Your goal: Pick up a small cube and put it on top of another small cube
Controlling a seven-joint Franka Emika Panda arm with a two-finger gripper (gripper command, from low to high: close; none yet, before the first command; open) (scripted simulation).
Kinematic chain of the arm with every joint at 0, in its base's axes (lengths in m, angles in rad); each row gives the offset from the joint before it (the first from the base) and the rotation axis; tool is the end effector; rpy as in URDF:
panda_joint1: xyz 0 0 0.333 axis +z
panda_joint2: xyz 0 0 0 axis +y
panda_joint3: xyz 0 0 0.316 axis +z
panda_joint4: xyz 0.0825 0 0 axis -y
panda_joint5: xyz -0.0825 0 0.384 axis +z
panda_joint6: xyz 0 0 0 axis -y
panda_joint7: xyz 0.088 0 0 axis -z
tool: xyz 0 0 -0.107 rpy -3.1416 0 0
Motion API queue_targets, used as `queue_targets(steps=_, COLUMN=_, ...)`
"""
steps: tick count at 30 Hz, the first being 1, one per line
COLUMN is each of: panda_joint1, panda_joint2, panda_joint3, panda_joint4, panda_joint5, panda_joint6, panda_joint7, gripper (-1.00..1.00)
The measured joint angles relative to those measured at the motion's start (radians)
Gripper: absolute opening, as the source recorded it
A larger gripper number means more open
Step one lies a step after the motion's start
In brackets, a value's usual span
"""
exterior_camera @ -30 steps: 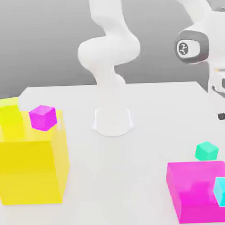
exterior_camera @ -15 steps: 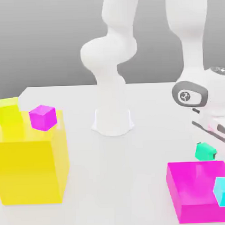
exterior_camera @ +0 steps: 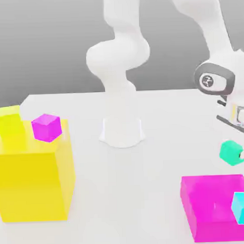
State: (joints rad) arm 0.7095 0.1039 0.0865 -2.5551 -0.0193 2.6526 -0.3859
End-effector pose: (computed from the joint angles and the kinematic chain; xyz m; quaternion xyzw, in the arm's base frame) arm 0.3163 0.3249 0.2295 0.8257 0.5640 -0.0029 0.0006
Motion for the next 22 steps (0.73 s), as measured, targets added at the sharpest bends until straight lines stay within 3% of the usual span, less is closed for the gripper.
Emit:
queue_targets(steps=9, panda_joint1=-0.153, panda_joint2=0.036, panda_joint3=-0.099, panda_joint4=0.32, panda_joint5=0.023, panda_joint6=-0.281, panda_joint7=-0.194, gripper=-1.0)
queue_targets(steps=12, panda_joint1=-0.164, panda_joint2=0.111, panda_joint3=-0.105, panda_joint4=0.33, panda_joint5=0.028, panda_joint6=-0.214, panda_joint7=-0.213, gripper=-1.0)
queue_targets(steps=13, panda_joint1=-0.165, panda_joint2=0.138, panda_joint3=-0.105, panda_joint4=0.325, panda_joint5=0.028, panda_joint6=-0.183, panda_joint7=-0.215, gripper=1.0)
queue_targets(steps=19, panda_joint1=-0.166, panda_joint2=0.151, panda_joint3=-0.106, panda_joint4=0.323, panda_joint5=0.028, panda_joint6=-0.166, panda_joint7=-0.215, gripper=1.0)
queue_targets(steps=22, panda_joint1=-0.165, panda_joint2=0.092, panda_joint3=-0.106, panda_joint4=0.338, panda_joint5=0.027, panda_joint6=-0.24, panda_joint7=-0.215, gripper=1.0)
